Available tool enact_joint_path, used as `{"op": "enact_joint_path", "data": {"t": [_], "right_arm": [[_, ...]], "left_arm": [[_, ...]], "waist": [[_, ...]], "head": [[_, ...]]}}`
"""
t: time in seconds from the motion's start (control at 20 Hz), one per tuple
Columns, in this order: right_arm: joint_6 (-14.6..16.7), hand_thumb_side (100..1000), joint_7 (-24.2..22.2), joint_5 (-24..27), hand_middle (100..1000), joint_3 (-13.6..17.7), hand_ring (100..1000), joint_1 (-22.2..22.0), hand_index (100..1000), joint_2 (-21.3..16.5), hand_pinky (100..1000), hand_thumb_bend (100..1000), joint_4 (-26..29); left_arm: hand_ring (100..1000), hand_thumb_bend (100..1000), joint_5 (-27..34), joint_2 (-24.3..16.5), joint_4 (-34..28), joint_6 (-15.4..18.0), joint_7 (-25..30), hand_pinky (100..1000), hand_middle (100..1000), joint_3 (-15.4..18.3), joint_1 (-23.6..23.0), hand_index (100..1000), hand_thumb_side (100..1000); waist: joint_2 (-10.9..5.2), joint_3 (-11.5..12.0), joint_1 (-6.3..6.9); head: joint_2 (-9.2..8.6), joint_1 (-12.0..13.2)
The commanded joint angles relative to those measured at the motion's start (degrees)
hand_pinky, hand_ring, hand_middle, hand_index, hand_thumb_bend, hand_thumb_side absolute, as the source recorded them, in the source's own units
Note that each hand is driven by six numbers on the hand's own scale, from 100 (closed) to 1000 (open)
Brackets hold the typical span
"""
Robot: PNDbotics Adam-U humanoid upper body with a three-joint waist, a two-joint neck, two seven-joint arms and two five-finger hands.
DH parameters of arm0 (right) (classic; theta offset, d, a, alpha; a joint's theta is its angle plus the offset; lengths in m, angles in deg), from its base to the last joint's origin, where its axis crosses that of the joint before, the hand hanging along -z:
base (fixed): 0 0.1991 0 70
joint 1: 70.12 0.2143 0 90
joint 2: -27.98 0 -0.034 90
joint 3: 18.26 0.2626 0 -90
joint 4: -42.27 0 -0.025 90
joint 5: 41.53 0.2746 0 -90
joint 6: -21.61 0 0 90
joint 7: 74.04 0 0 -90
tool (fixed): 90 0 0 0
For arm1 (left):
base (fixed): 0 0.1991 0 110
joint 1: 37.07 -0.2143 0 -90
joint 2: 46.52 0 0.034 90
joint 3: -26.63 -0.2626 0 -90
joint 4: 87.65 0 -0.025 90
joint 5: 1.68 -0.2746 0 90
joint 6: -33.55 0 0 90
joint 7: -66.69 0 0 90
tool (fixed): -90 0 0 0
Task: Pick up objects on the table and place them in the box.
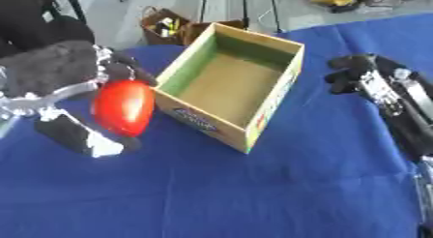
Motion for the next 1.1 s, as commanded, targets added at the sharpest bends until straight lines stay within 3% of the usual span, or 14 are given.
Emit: {"op": "enact_joint_path", "data": {"t": [0.05, 0.25, 0.6, 1.1], "right_arm": [[0.06, 840, -0.20, 0.37, 492, -0.42, 751, 0.67, 757, -1.09, 734, 100, 0.91], [0.17, 841, -0.56, 0.35, 492, -0.64, 752, 0.86, 757, -1.47, 734, 100, 0.82], [0.28, 843, -1.51, 0.44, 492, -1.13, 753, 1.39, 758, -2.19, 735, 100, 0.69], [0.71, 842, -2.71, 1.39, 493, -2.49, 752, 4.19, 757, -1.28, 735, 100, 1.44]], "left_arm": [[329, 100, 2.37, -2.02, 2.24, -0.39, 0.01, 100, 439, 1.84, 2.90, 790, 121], [328, 100, 2.12, -0.47, 8.42, 0.49, -0.72, 100, 438, 2.02, 6.92, 788, 114], [326, 100, -4.76, 4.43, 21.13, 3.47, -4.57, 100, 440, 2.25, 13.98, 786, 102], [313, 100, -16.78, 11.58, 38.93, 7.46, -17.05, 100, 406, 5.06, 19.76, 780, 100]], "waist": [[-1.30, -0.27, -0.07], [-1.06, -1.12, 0.53], [0.08, -3.16, 1.93], [1.40, -8.79, 3.28]], "head": [[0.59, 0.61], [0.61, 1.45], [-0.50, 3.41], [-2.25, 7.80]]}}
